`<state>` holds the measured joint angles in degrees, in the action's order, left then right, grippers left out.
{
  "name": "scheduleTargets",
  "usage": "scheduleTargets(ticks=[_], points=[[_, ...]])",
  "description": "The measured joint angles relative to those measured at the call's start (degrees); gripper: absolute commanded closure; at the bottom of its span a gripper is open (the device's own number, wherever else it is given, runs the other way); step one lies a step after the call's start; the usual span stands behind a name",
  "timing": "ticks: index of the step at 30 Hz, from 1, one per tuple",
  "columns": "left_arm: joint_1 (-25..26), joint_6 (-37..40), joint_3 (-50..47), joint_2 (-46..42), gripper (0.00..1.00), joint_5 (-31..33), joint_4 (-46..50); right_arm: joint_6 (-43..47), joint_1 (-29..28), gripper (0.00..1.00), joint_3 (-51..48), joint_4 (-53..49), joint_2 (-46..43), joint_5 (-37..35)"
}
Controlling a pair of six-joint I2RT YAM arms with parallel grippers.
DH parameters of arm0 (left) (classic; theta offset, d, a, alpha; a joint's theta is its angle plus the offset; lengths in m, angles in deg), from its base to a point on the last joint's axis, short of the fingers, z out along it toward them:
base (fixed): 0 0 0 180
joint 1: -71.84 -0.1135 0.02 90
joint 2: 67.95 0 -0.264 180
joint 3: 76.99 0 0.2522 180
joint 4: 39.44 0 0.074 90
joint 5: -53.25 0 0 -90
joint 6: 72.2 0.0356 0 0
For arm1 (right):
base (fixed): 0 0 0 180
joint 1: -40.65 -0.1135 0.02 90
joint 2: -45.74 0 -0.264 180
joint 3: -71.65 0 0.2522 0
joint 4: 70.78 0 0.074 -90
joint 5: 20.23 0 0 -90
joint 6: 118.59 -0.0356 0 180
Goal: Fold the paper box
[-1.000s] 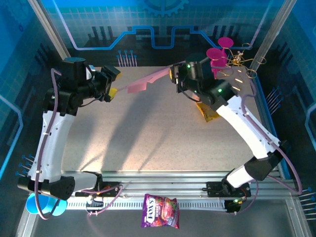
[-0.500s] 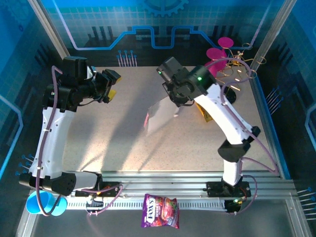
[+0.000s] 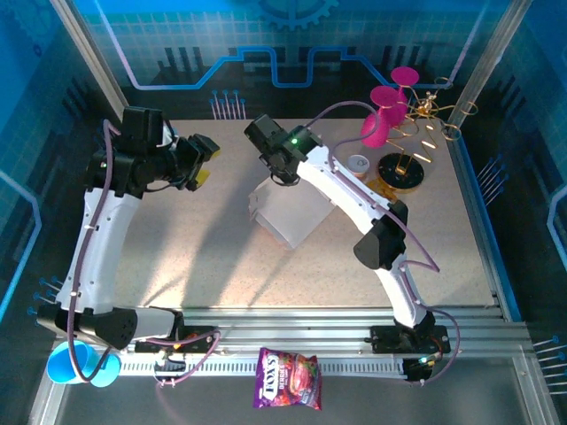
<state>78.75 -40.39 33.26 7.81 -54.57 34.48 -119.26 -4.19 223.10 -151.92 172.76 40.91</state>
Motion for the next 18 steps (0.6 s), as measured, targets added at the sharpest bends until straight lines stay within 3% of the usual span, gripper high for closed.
scheduleTargets(ticks=[8, 18], points=[[0.2, -0.2, -10.4, 1.6, 0.45, -1.0, -4.5, 2.3, 0.9, 1.00, -8.3, 10.9, 0.8, 3.9], [0.9, -0.1, -14.6, 2.1, 0.45, -1.5, -8.5, 2.3, 1.9, 1.00, -24.1, 26.2, -3.4, 8.3]])
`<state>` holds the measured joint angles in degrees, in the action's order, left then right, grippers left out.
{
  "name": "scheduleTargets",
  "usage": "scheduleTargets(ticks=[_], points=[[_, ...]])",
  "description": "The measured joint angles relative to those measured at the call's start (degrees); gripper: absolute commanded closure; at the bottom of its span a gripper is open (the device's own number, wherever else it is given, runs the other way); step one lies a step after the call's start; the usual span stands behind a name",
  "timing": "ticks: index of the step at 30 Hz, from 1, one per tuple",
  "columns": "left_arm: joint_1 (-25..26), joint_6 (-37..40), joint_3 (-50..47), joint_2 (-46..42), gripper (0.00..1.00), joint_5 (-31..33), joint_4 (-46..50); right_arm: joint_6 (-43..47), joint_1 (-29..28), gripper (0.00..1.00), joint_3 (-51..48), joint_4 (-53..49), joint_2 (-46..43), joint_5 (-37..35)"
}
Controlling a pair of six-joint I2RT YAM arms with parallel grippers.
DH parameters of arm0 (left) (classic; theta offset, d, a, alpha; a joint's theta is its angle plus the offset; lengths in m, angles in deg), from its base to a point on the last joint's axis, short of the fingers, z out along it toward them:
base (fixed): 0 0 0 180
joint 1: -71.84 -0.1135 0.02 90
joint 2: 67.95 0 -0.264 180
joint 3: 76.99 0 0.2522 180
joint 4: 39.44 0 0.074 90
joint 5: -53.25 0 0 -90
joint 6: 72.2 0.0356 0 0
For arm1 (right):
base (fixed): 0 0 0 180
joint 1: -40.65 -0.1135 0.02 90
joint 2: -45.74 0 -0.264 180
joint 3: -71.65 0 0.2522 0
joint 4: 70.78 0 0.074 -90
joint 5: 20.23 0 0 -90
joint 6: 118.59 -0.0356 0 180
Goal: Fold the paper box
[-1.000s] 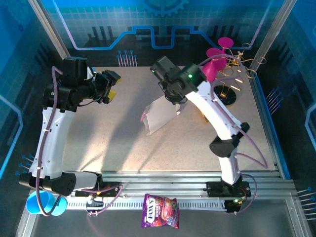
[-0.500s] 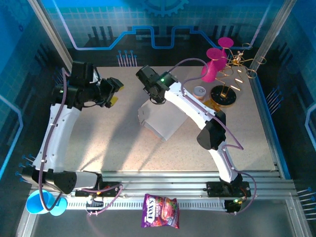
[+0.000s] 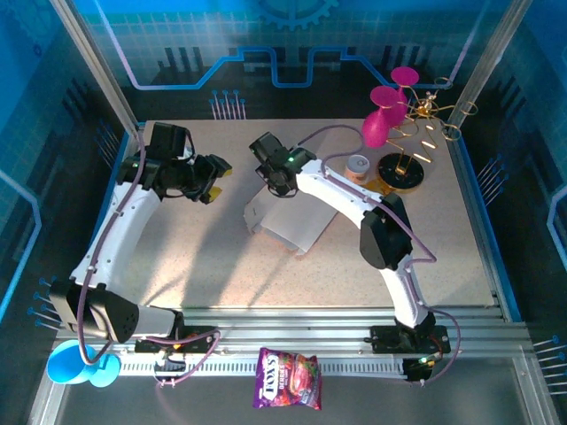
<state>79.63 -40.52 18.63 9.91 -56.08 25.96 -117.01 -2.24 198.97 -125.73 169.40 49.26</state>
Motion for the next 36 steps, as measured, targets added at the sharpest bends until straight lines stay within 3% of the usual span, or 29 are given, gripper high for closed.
scheduleTargets(ticks=[11, 15, 18, 26, 36], points=[[2.8, -0.5, -2.7, 4.5, 0.52, -1.8, -6.5, -0.1, 1.0, 1.00, -7.5, 6.4, -3.9, 2.4], [5.7, -4.0, -4.9, 7.0, 0.52, -2.6, -10.7, -0.5, 1.2, 1.00, -7.8, 7.1, -4.0, 3.2], [7.1, -6.3, -6.3, 7.6, 0.46, -2.5, -11.3, -0.9, 1.4, 1.00, -8.0, 7.3, -4.1, 3.7], [6.7, -15.3, -15.1, 6.0, 0.41, -1.9, -17.0, -2.2, 2.0, 1.00, -10.4, 8.1, -5.9, 4.7], [6.7, -25.2, -17.9, 5.8, 0.40, -2.0, -25.8, -3.0, 2.5, 1.00, -11.7, 8.3, -6.9, 5.9]])
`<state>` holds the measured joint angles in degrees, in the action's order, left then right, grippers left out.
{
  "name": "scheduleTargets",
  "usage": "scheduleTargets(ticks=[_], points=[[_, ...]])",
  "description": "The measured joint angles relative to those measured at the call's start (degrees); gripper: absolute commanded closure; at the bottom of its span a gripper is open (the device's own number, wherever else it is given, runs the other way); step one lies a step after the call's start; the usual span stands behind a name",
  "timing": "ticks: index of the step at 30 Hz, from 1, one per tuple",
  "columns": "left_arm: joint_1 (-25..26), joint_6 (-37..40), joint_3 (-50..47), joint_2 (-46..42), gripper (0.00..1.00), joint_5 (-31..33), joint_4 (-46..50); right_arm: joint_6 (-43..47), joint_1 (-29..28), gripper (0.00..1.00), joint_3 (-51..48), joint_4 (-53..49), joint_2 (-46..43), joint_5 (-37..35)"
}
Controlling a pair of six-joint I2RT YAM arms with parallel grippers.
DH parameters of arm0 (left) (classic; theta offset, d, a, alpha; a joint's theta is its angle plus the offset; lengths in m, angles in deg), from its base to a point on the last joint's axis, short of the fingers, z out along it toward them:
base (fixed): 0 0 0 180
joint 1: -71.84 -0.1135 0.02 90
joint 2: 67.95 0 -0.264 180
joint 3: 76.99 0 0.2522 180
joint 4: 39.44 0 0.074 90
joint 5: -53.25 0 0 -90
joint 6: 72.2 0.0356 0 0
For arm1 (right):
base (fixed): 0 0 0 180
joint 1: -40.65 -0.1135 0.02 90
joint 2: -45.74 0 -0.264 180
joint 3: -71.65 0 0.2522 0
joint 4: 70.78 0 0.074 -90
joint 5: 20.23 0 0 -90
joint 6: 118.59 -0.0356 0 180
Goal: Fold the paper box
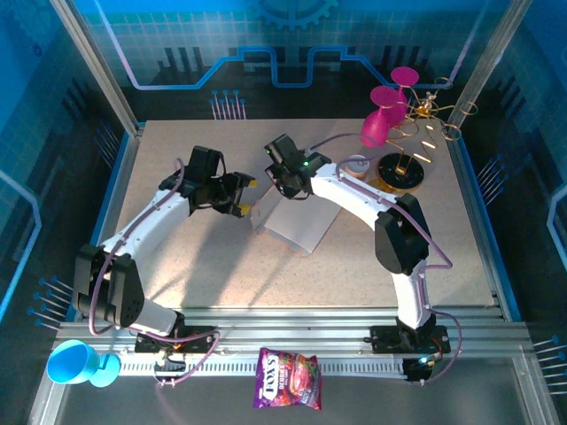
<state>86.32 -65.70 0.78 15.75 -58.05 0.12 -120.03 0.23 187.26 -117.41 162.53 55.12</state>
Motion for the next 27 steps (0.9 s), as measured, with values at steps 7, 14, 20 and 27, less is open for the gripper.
scheduleTargets(ticks=[7, 14, 20, 27], points=[[0.0, -5.9, -1.4, -4.7, 0.40, 0.0, -1.2, -0.3, 0.0, 1.00, -0.8, 0.8, -0.3, 0.2], [0.0, -9.6, -2.4, -5.3, 0.40, -0.7, -1.7, -0.6, 0.2, 1.00, -0.8, 0.9, -0.3, 0.5], [0.3, -10.9, -2.4, -3.5, 0.40, -1.1, -3.0, -0.7, 0.3, 1.00, -0.8, 1.0, -0.3, 1.1], [1.6, -12.6, -2.4, -1.1, 0.40, -1.9, -5.4, -0.8, 0.4, 1.00, -0.9, 1.1, -0.3, 1.3]])
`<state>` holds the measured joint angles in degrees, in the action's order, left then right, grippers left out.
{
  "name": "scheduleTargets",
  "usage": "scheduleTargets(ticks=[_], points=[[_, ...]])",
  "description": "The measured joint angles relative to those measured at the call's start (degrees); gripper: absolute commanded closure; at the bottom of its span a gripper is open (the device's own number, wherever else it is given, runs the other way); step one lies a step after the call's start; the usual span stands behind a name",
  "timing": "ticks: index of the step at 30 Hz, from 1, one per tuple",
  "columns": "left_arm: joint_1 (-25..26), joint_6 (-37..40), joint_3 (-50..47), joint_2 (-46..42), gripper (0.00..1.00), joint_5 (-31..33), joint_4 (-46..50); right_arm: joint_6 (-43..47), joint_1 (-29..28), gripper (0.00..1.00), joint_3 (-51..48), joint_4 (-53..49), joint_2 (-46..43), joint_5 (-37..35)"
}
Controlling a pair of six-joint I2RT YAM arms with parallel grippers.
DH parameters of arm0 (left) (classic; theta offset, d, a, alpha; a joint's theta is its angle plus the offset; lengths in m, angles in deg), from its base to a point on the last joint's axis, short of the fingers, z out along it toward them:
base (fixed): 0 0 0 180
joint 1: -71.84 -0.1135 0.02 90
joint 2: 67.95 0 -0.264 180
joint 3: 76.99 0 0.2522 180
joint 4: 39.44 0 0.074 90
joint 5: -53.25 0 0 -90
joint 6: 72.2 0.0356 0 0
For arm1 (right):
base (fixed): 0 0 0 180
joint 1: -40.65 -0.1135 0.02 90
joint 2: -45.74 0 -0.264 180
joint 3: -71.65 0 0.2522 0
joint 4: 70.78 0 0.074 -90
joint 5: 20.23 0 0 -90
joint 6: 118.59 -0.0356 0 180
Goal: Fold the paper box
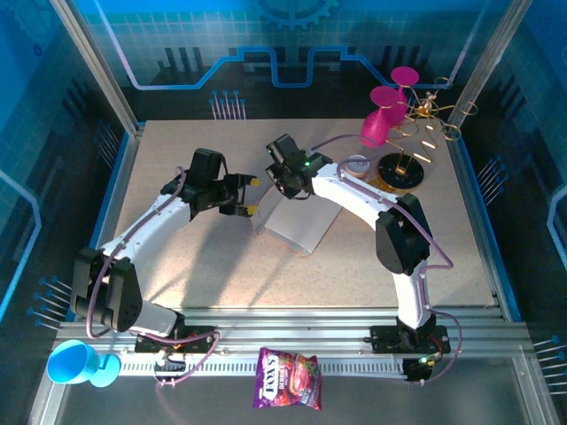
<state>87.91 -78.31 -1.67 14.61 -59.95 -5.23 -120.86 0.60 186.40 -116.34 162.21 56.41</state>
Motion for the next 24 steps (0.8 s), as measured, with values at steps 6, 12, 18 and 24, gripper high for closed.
scheduleTargets(ticks=[6, 12, 18, 24], points=[[1.0, -1.5, 0.0, 0.4, 0.41, -0.3, -1.9, -0.5, 0.0, 1.00, -1.1, 1.0, -0.5, 0.2], [1.4, -1.4, -0.2, 0.9, 0.43, -0.2, -1.8, -0.7, 0.0, 1.00, -1.8, 1.8, -0.8, 0.3], [-0.4, 1.7, 0.4, -0.6, 0.42, 0.9, 2.8, -0.7, 0.4, 1.00, -2.7, 1.9, -1.6, 0.4], [-1.4, 1.7, 0.4, -1.1, 0.42, 0.8, 2.8, -0.7, 0.4, 1.00, -2.9, 2.0, -1.6, 0.6]])
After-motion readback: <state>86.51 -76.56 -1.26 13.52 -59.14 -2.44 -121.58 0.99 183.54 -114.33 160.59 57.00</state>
